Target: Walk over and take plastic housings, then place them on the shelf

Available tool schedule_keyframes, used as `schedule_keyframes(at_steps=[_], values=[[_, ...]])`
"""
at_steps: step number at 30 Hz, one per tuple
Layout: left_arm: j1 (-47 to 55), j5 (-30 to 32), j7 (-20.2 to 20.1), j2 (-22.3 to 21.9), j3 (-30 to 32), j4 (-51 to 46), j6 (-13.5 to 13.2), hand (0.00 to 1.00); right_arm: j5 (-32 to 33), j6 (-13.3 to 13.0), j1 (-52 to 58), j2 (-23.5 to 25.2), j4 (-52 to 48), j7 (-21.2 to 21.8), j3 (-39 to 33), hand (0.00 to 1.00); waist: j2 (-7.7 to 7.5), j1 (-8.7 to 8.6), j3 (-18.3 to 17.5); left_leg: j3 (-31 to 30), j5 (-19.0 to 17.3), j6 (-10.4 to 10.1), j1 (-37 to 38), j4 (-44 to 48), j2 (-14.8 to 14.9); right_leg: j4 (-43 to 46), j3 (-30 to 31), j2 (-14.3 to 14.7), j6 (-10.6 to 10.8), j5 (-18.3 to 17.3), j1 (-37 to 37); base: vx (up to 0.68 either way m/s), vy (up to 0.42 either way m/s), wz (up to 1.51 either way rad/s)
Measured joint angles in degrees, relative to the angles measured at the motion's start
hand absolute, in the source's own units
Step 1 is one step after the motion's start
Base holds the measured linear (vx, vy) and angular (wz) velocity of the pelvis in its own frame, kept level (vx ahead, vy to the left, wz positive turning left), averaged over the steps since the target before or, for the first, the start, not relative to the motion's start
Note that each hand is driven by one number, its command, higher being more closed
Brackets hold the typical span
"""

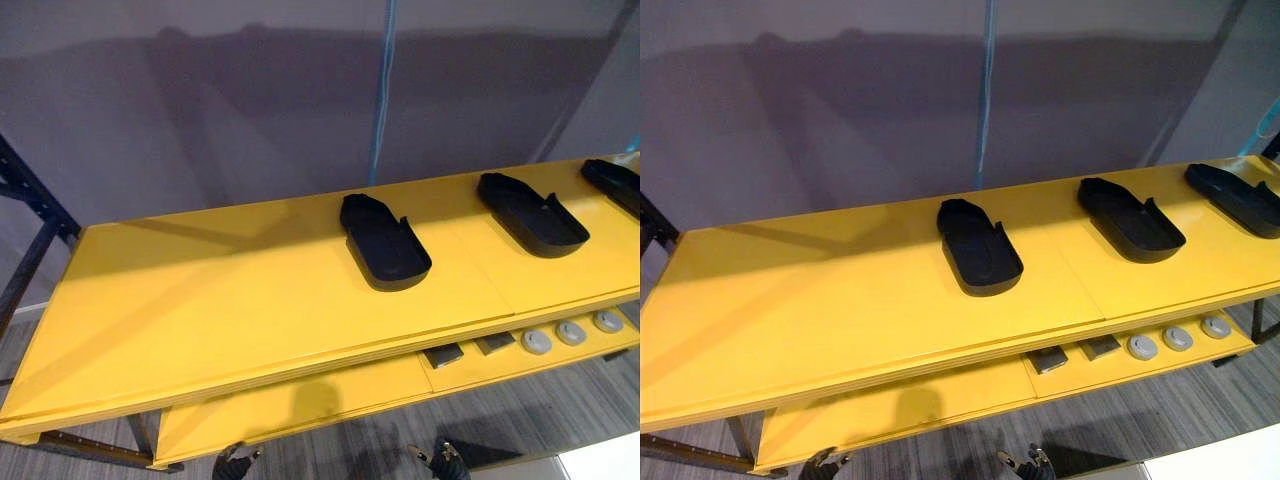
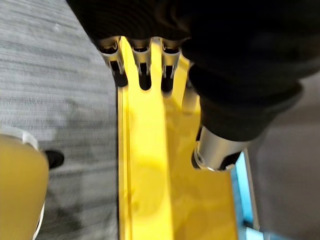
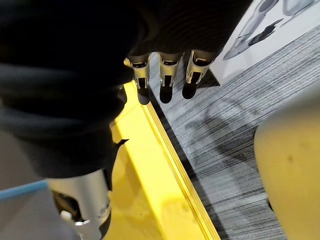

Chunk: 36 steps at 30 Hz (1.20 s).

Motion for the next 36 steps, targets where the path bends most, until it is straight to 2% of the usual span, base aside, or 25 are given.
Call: schedule_keyframes(at_steps=[2, 10, 12, 15, 18, 20, 21, 22, 23, 24, 25, 26, 27, 28, 29, 31, 33, 36], values=[[0.0, 0.2, 0.1, 0.2, -0.3, 0.3, 0.0, 0.00, 0.0, 0.0, -0.6, 0.0, 0.3, -0.3, 0.0, 0.00, -0.01, -0.51, 0.0, 0.6, -0.2, -0.3, 0.1, -0.3, 0.0, -0.6, 0.7, 0.2, 0.0, 0.1, 0.0, 0.06, 0.013, -0.15], [-2.3, 1.3, 0.3, 1.5, -2.5, 2.8, 0.0, 0.00, -2.5, 0.0, -3.7, -0.2, 2.7, -0.7, 0.0, 0.00, -0.14, -0.35, 0.2, 1.3, -0.3, -0.3, -0.4, -0.4, 0.1, -2.5, 2.7, 0.6, 0.1, 1.3, -0.6, 0.01, 0.004, -0.13], [-3.0, 1.3, 0.3, 1.5, -2.6, 2.8, 0.0, 0.00, -2.5, 0.0, -4.7, -0.2, 2.7, -0.7, 0.1, 0.00, -0.15, -0.37, 0.4, 1.5, -0.7, 0.3, -1.7, 0.5, 0.2, -2.9, 3.5, 0.8, 0.2, 2.1, -1.3, -0.04, 0.021, -0.16], [-5.7, 1.4, 0.4, 1.7, -3.0, 2.6, 0.0, 0.00, -2.6, 0.0, -5.4, -0.1, 2.2, -0.8, 0.2, 0.00, -0.29, 0.88, 3.2, 3.0, -2.0, 1.3, -3.0, 3.5, 1.1, -2.8, 5.0, 1.2, 0.7, 4.1, -2.2, -0.11, 0.052, -0.27], [-8.0, 1.5, 0.6, 2.2, -3.7, 2.5, 0.0, 0.00, -3.7, 0.1, -6.2, 0.0, 0.6, -0.8, 0.4, 0.00, -0.27, 1.04, 4.7, 5.1, -3.3, 1.7, -5.8, 7.0, 2.4, -2.6, 6.9, 1.9, 1.1, 6.5, -4.7, -0.17, 0.064, -0.45], [-9.9, 2.4, 0.8, 3.5, -4.8, 1.6, 0.0, 0.00, -4.0, 0.2, -7.0, 0.5, -3.1, -1.2, 1.5, 0.00, -0.36, 1.07, 5.4, 7.9, -4.6, 2.4, -10.6, 11.6, 5.1, -3.4, 8.4, 3.2, 2.1, 10.0, -7.9, -0.21, 0.055, -0.68], [-10.1, 2.4, 1.0, 3.8, -4.8, 1.1, 0.0, 0.00, -4.1, 0.2, -7.0, 0.7, -4.0, -1.5, 1.4, 0.00, -0.39, 1.01, 5.4, 8.4, -4.7, 2.6, -11.8, 12.4, 5.6, -3.7, 8.1, 3.3, 2.1, 10.3, -8.5, -0.22, 0.013, -0.52], [-11.3, 2.4, 1.2, 4.1, -5.3, 0.3, 0.0, 0.00, -4.5, 0.2, -7.0, 0.9, -5.1, -1.8, 1.5, 0.00, -0.55, 1.09, 5.5, 9.5, -4.4, 3.4, -12.8, 12.7, 6.2, -0.6, 3.8, 2.8, 1.9, 9.1, -10.4, -0.22, -0.024, -0.41], [-11.8, 2.5, 1.4, 4.1, -5.4, -1.1, 0.0, 0.00, -4.5, 0.2, -7.1, 1.0, -5.1, -1.9, 1.5, 0.00, -0.36, 1.27, 5.7, 10.2, -4.0, 3.5, -13.1, 12.5, 6.7, 6.3, -0.9, 1.8, 1.4, 6.1, -12.1, -0.18, -0.034, -0.33], [-11.9, 2.5, 1.4, 4.3, -5.7, -1.4, 0.0, 0.00, -4.5, 0.2, -6.9, 0.9, -5.0, -1.9, 1.4, 0.00, -0.36, 1.29, 5.7, 10.2, -3.7, 3.6, -13.1, 12.4, 6.7, 10.4, -2.3, 1.1, 1.8, 4.1, -12.3, -0.10, -0.032, -0.14], [-12.3, 3.0, 1.3, 4.3, -5.9, -1.5, 0.0, 0.00, -4.7, 0.2, -6.5, 0.8, -4.3, -2.0, 1.3, 0.00, -0.58, 1.05, 5.4, 10.1, -3.1, 3.6, -13.0, 12.3, 6.6, 17.6, -3.4, -0.6, 3.1, 0.5, -11.8, -0.04, -0.041, 0.03], [-12.3, 3.5, 1.3, 4.3, -6.3, -1.7, 0.0, 0.00, -4.8, 0.2, -6.3, 0.8, -3.5, -2.0, 1.4, 0.00, -0.88, 0.99, 5.2, 10.0, -2.5, 3.5, -13.0, 12.1, 6.4, 21.4, -3.9, -2.0, 4.0, -1.0, -10.8, -0.04, -0.083, 0.10], [-12.2, 3.5, 1.3, 4.7, -6.3, -1.8, 0.0, 0.00, -4.8, 0.2, -6.4, 0.8, -1.6, -1.9, 1.6, 0.00, -1.84, 0.97, 4.5, 10.1, -1.4, 3.4, -13.7, 11.7, 5.7, 23.4, -3.9, -4.2, 6.2, -2.4, -8.8, -0.04, -0.105, 0.08], [-12.1, 3.5, 1.3, 4.7, -6.3, -1.8, 0.0, 0.00, -4.9, 0.2, -6.4, 0.8, -0.5, -1.9, 1.7, 0.00, -2.44, 0.99, 4.0, 10.2, -0.9, 3.3, -14.4, 11.8, 5.4, 23.0, -3.9, -5.4, 7.2, -3.0, -7.9, -0.09, -0.208, -0.08], [-12.2, 3.5, 1.3, 5.2, -6.1, -1.7, 0.1, 0.00, -5.0, 0.4, -7.4, 0.1, 1.8, -1.9, 3.0, 0.00, -3.68, 1.54, 3.1, 11.0, 0.4, 2.6, -16.5, 12.7, 4.9, 16.5, -3.7, -6.5, 8.5, -4.6, -6.8, -0.10, -0.203, -0.30], [-11.9, 3.5, 1.3, 4.5, -6.2, -1.1, 0.4, 0.00, -5.0, 0.6, -8.4, -1.7, 2.0, -1.9, 4.5, 0.00, -3.29, 2.71, 2.7, 11.2, 2.2, 2.2, -17.7, 11.0, 5.1, 10.1, -3.8, -5.3, 8.2, -4.7, -6.1, -0.12, -0.212, -0.62], [-12.2, 3.5, 1.2, 3.7, -7.7, -0.5, 0.5, 0.00, -5.0, 0.6, -10.7, -3.6, 2.9, -2.4, 4.6, 0.00, -2.73, 1.79, 2.8, 11.0, 4.9, 1.6, -18.5, 8.5, 5.6, 4.1, -2.7, -4.4, 6.0, -4.0, -5.3, -0.14, -0.134, -0.39], [-12.2, 3.5, 1.0, 3.6, -9.3, -0.4, 0.5, 0.00, -5.0, 0.6, -10.6, -4.6, 3.3, -3.2, 2.9, 0.00, -2.54, 1.50, 3.1, 10.8, 5.7, 1.2, -17.7, 9.0, 6.9, 2.2, -2.1, -3.3, 4.1, -2.9, -4.3, -0.14, -0.043, -0.22]])
